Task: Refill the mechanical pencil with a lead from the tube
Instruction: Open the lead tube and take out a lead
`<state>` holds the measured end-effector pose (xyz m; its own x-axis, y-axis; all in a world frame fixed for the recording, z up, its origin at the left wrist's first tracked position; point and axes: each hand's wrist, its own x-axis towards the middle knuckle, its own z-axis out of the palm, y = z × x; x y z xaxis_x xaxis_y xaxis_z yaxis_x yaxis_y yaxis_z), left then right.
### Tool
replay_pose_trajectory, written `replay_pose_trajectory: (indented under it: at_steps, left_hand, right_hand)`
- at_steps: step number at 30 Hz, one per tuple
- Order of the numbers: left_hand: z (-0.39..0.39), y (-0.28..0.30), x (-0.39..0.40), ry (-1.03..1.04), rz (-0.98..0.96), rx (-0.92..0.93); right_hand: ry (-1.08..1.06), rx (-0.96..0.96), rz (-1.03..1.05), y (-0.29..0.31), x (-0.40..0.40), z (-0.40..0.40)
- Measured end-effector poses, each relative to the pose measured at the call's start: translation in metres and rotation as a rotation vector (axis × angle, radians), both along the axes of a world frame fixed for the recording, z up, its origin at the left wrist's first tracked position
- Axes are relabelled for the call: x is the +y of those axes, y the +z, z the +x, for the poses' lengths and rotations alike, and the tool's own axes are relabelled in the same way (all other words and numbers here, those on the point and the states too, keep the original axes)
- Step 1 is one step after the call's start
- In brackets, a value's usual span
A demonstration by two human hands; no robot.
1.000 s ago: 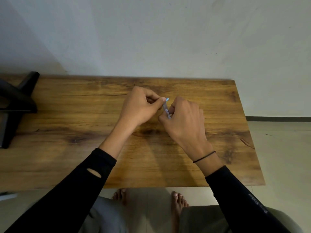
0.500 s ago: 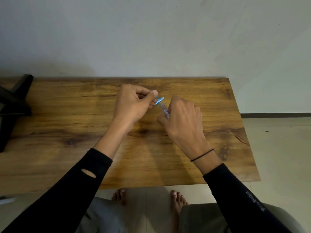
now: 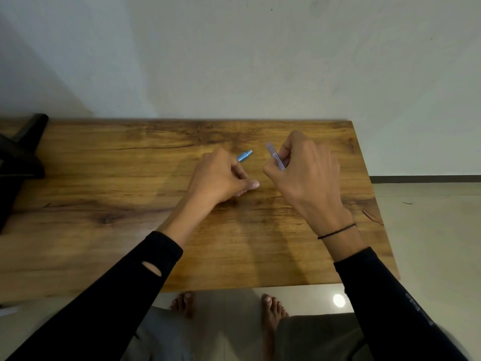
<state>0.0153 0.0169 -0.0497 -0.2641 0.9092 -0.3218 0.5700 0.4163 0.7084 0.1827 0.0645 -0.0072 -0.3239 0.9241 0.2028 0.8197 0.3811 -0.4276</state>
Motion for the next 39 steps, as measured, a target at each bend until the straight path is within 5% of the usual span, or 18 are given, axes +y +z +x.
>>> replay_pose_trajectory:
  at_steps: [3, 7, 9, 11, 22, 39]
  left_hand:
    - [-0.002, 0.001, 0.003, 0.125, 0.051, -0.277]
    - [-0.009, 0.013, 0.007, 0.461, 0.086, -1.302]
    - [-0.005, 0.017, 0.004, 0.43, 0.079, -1.657]
    - [0.01, 0.02, -0.001, 0.334, 0.12, -1.804]
    - [0.048, 0.02, -0.013, 0.135, 0.387, -2.095]
    - [0.047, 0.026, -0.016, 0.246, 0.355, -2.02]
  right_hand:
    - [0.048, 0.073, 0.003, 0.003, 0.005, 0.005]
    - [0.269, 0.171, 0.032, 0.019, 0.01, 0.014]
    - [0.389, 0.17, 0.061, 0.031, 0.01, 0.018]
    - [0.467, 0.13, 0.085, 0.045, 0.008, 0.018]
    - [0.608, -0.259, 0.135, 0.1, -0.006, 0.017]
    - [0.504, -0.262, 0.231, 0.1, 0.007, 0.03]
